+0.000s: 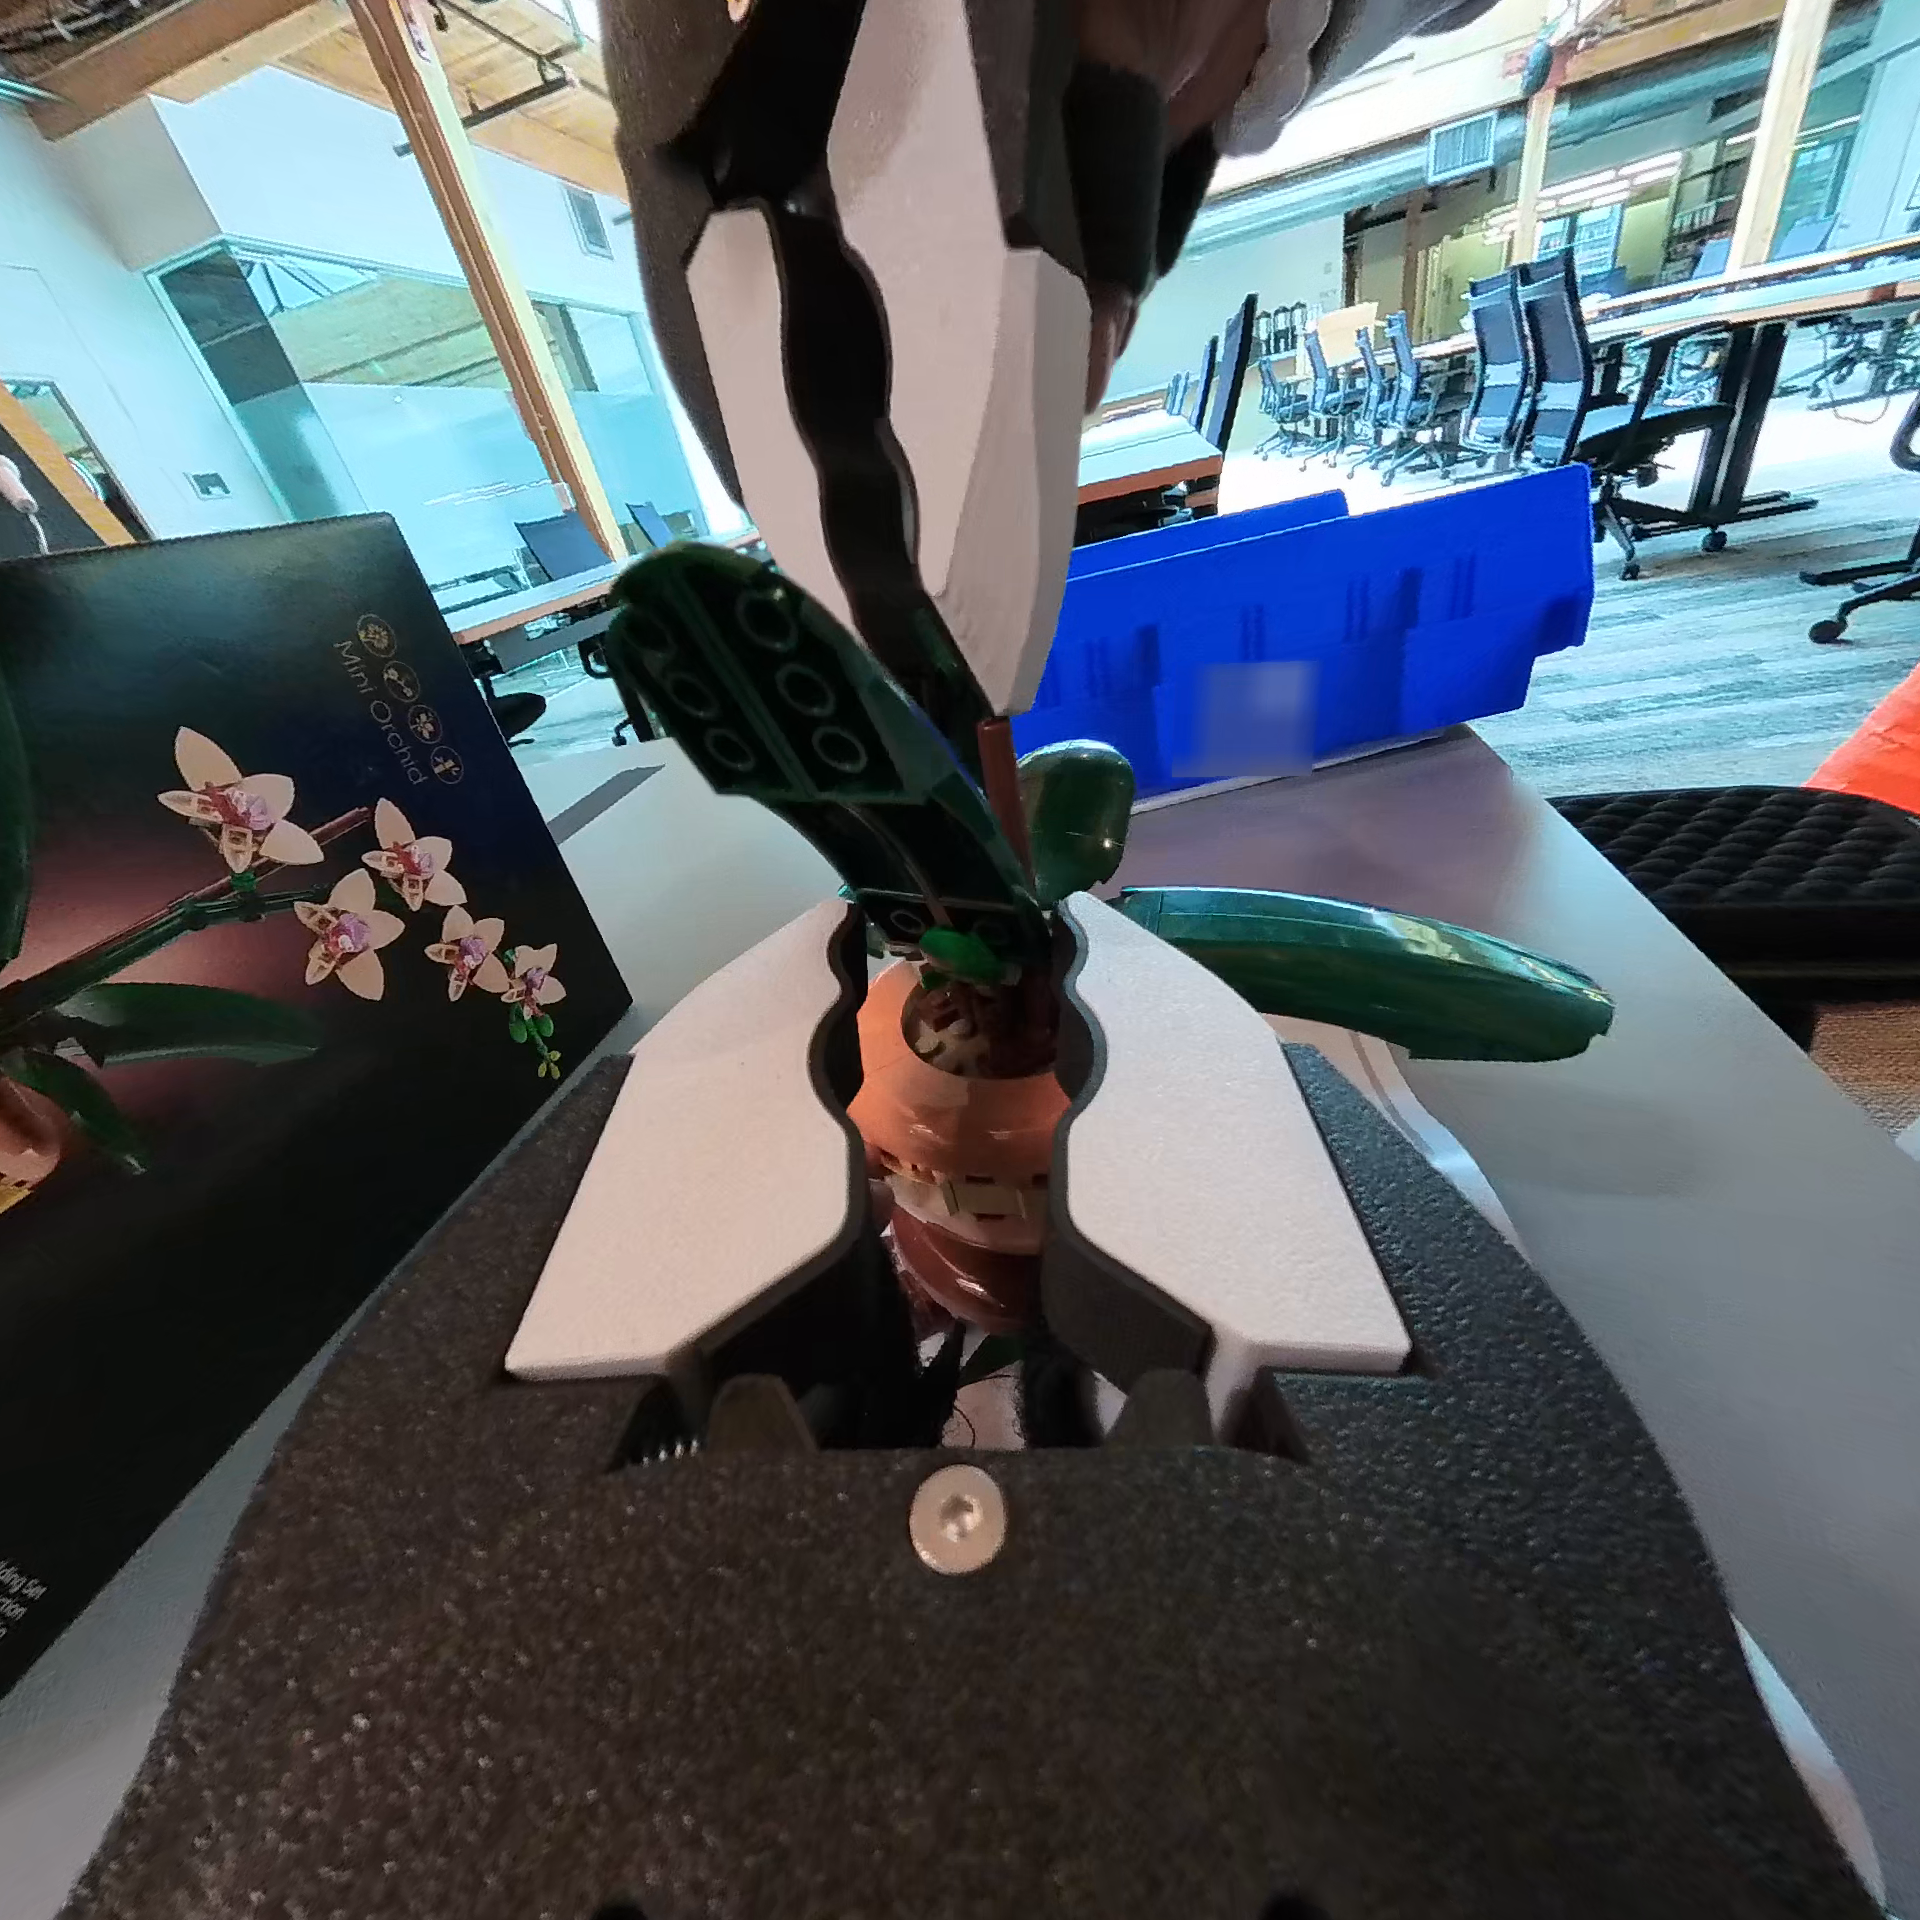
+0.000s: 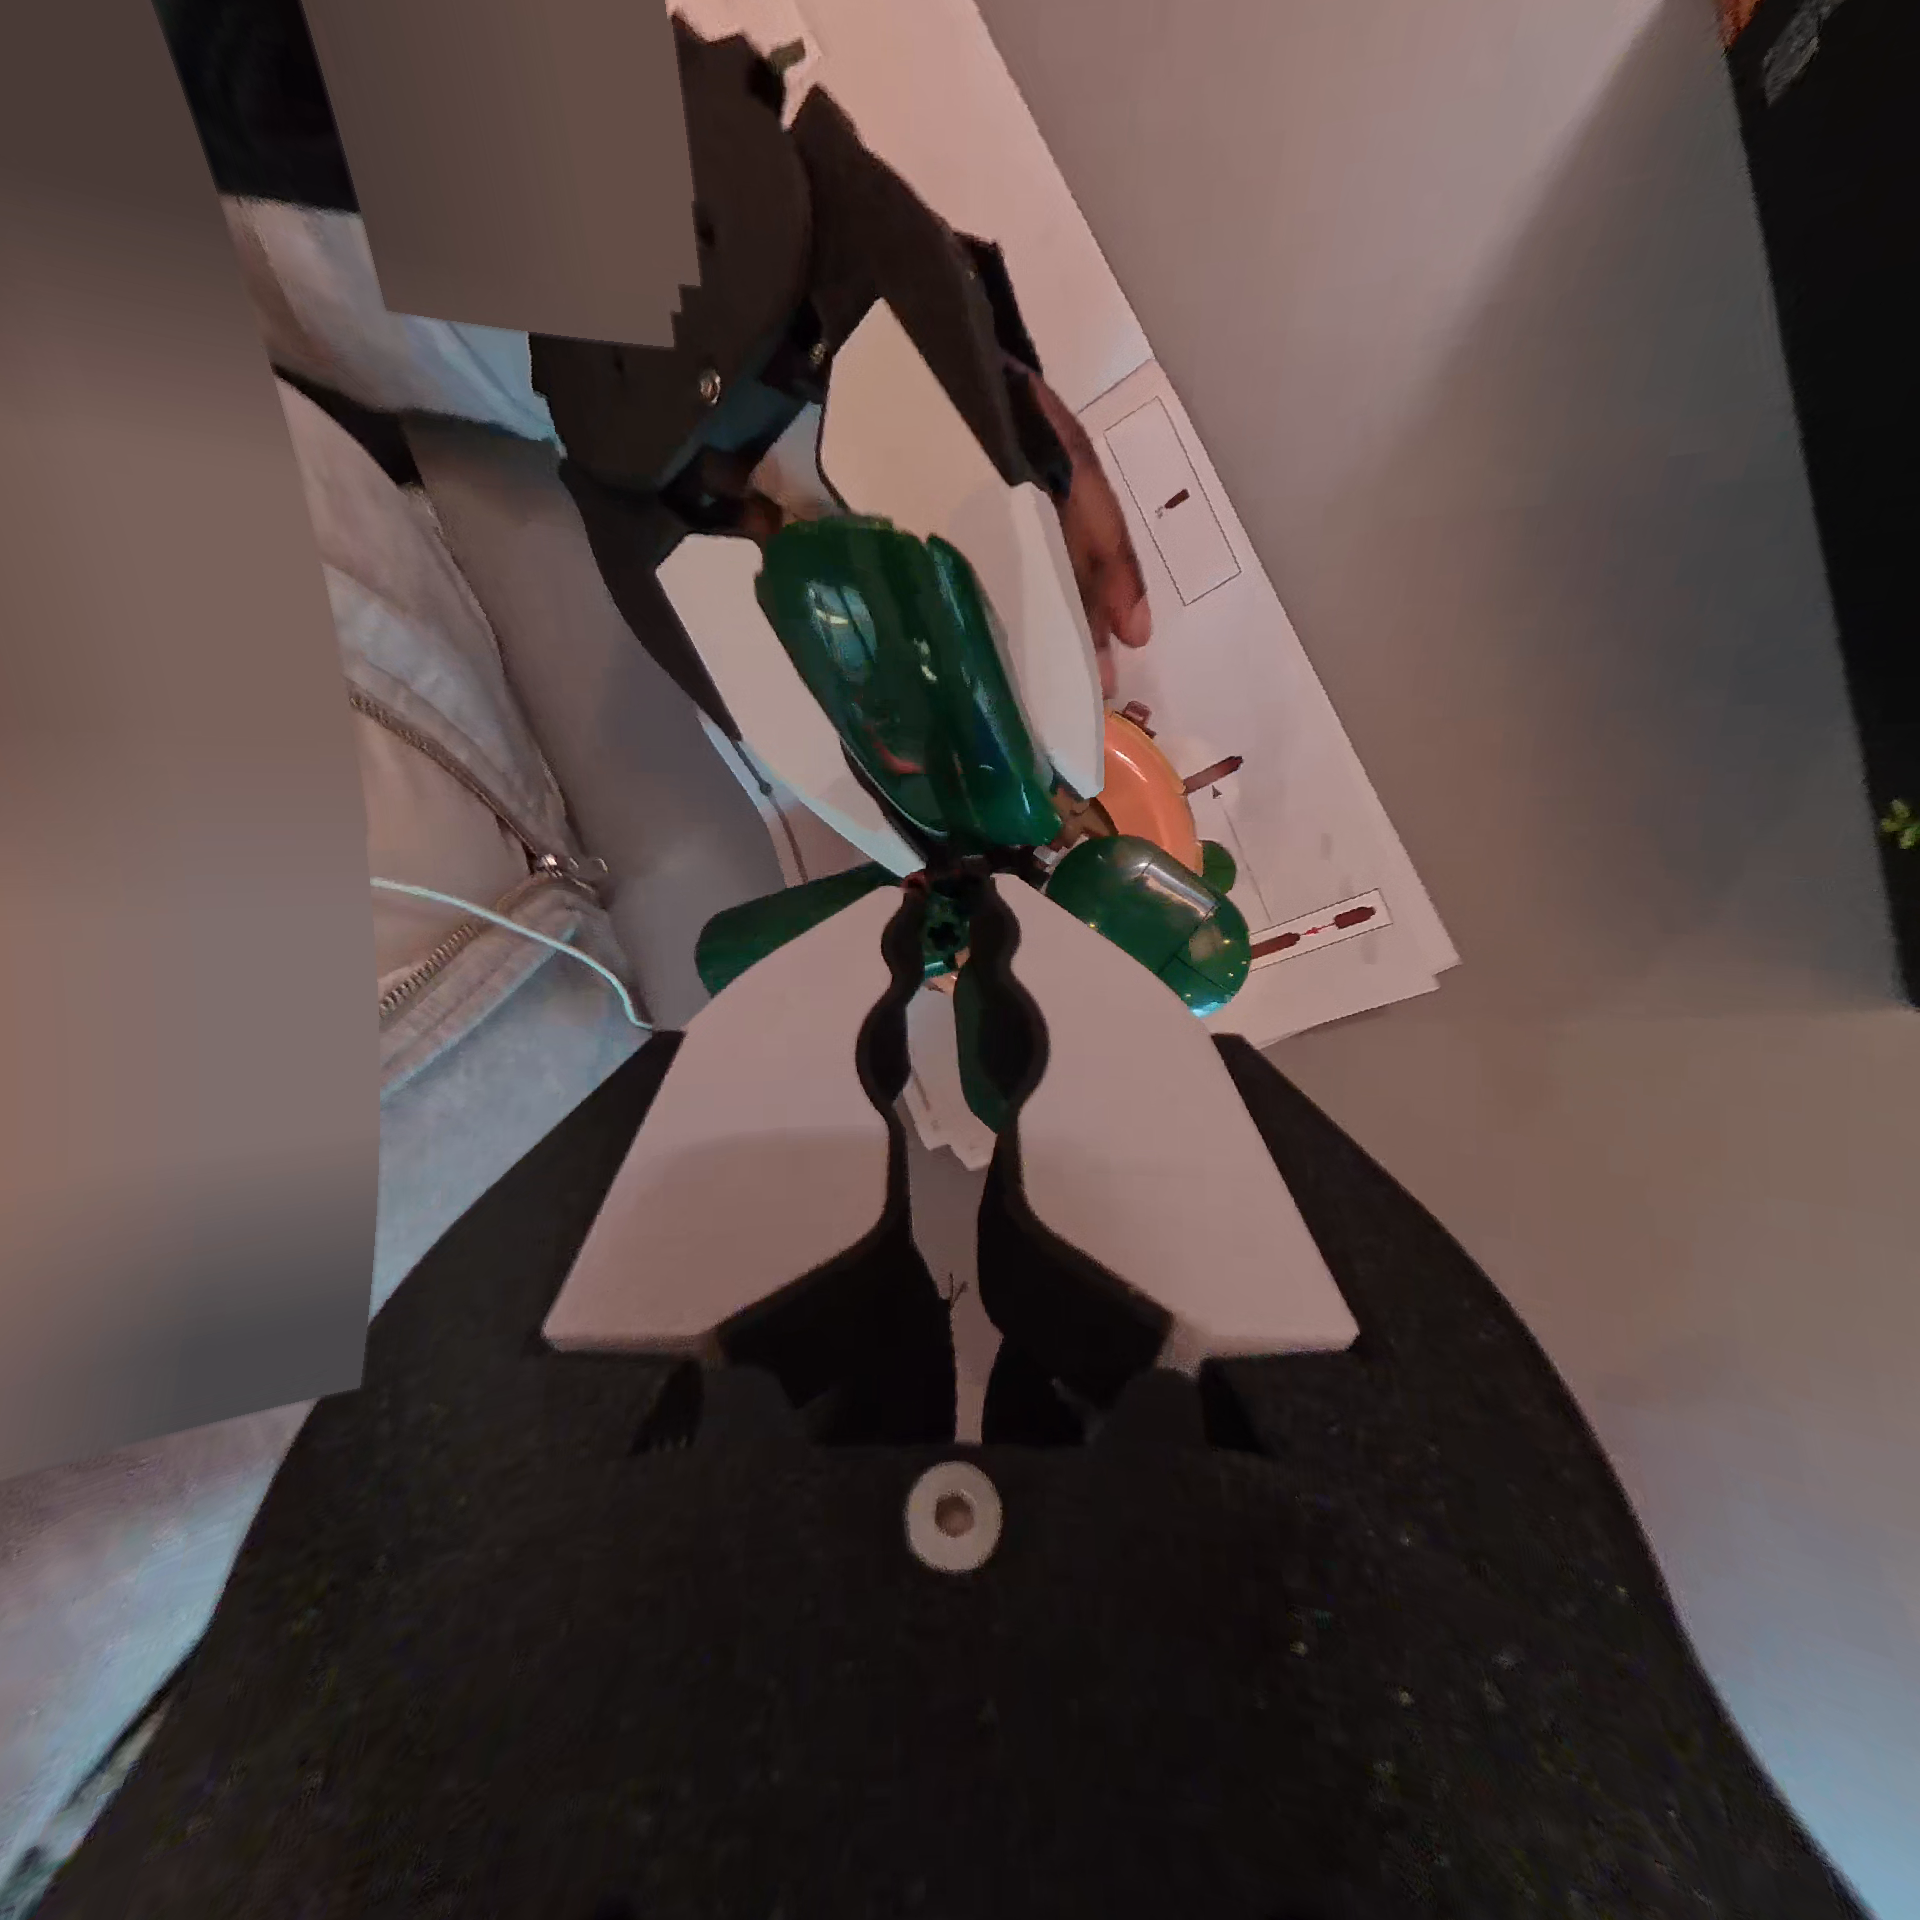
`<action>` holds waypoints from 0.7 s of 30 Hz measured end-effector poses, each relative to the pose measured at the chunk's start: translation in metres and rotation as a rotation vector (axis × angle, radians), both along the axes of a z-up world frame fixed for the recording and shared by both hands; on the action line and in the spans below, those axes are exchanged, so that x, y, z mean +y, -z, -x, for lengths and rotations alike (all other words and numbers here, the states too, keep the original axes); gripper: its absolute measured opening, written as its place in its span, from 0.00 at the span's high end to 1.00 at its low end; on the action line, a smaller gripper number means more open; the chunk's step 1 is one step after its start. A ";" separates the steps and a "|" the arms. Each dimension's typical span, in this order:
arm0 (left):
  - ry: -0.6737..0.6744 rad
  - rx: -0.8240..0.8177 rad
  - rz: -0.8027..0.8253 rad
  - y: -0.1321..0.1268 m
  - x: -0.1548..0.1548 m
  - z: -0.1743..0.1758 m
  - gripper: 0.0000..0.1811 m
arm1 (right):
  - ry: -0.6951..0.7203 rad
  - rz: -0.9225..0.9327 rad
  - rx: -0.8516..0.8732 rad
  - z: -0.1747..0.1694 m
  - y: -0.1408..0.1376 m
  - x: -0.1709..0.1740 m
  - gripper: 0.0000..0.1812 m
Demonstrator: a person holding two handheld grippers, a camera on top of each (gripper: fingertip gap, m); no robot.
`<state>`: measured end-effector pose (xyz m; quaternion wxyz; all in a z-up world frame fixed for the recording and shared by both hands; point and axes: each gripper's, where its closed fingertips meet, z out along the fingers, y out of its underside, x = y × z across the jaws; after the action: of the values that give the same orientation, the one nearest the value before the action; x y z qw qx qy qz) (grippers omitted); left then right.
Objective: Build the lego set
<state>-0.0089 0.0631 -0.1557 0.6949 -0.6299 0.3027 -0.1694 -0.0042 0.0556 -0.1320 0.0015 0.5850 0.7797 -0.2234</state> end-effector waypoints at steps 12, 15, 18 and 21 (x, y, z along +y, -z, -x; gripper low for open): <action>0.145 -0.096 0.080 -0.002 -0.003 -0.002 0.82 | -0.309 -0.149 0.065 0.001 0.000 0.000 0.95; 0.149 -0.099 0.084 -0.002 -0.003 -0.002 0.82 | -0.398 -0.191 0.074 0.001 0.000 0.001 0.95; 0.150 -0.099 0.085 -0.002 -0.003 -0.002 0.82 | -0.484 -0.225 0.079 0.002 0.001 0.001 0.95; 0.155 -0.102 0.088 -0.002 -0.003 -0.002 0.82 | -0.571 -0.263 0.073 0.002 0.001 0.002 0.95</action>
<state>-0.0070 0.0601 -0.1542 0.6660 -0.6251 0.3068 -0.2675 -0.0062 0.0572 -0.1326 -0.0396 0.3293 0.9341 -0.1322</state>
